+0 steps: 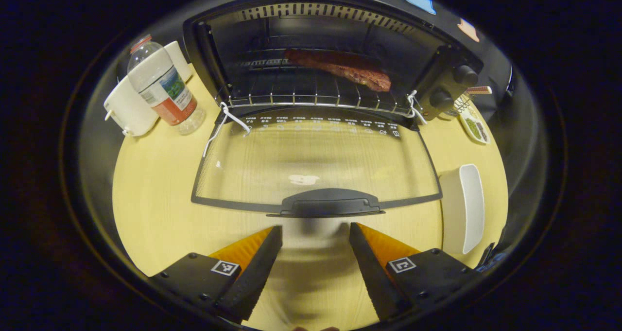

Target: Open the electric oven with the left hand, put the food in, and close the electric oven.

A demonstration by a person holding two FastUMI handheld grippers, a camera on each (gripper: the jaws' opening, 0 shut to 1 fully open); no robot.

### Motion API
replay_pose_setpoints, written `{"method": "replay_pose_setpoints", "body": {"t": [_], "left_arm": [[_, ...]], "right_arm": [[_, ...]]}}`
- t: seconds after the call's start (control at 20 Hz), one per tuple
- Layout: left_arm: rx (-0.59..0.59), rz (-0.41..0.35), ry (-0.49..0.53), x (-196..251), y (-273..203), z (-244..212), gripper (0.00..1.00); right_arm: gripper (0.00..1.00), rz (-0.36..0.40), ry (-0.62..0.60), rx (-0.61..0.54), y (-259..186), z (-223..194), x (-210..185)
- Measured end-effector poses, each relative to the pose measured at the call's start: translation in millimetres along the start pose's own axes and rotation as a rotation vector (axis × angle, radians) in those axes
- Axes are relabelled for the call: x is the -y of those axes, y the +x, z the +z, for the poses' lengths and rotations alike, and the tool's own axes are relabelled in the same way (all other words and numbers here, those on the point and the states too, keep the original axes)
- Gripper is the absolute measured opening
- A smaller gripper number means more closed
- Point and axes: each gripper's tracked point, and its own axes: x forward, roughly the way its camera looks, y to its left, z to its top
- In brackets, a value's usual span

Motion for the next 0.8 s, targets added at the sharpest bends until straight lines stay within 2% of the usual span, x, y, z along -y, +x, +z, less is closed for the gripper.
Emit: {"method": "replay_pose_setpoints", "body": {"t": [0.05,0.15,0.25,0.3,0.35,0.4,0.45,0.55,0.8], "left_arm": [[-0.003,-0.002,-0.002,1.1,1.9,1.4,0.92],[-0.011,0.003,0.015,1.5,4.7,4.7,0.99],[-0.013,0.010,0.065,1.3,6.5,6.5,0.92],[-0.012,0.011,0.069,1.3,5.8,7.4,0.99],[-0.014,0.007,0.057,1.8,6.1,6.8,0.99],[-0.012,0.002,0.049,2.3,5.1,7.3,0.95],[-0.010,0.000,0.050,2.0,3.4,7.2,0.99],[0.003,0.002,0.067,2.0,-0.6,8.1,0.95],[0.060,-0.014,0.065,4.2,-24.5,13.3,0.99]], "right_arm": [[0.92,-0.001,-0.004,-0.002,0.9,0.0,0.3],[0.92,0.001,-0.007,-0.004,1.4,0.4,-1.4],[0.92,0.002,-0.009,-0.003,1.5,0.6,-2.5],[0.92,0.004,-0.009,-0.005,1.9,0.4,-3.4],[0.93,0.006,-0.010,-0.006,2.6,0.1,-4.7],[0.92,0.007,-0.011,-0.006,1.7,0.2,-4.1],[0.92,0.008,-0.011,-0.006,1.3,0.7,-4.9],[0.92,0.011,-0.012,-0.005,1.7,1.2,-6.1],[0.92,0.026,0.002,-0.003,2.2,1.4,-11.1]]}}
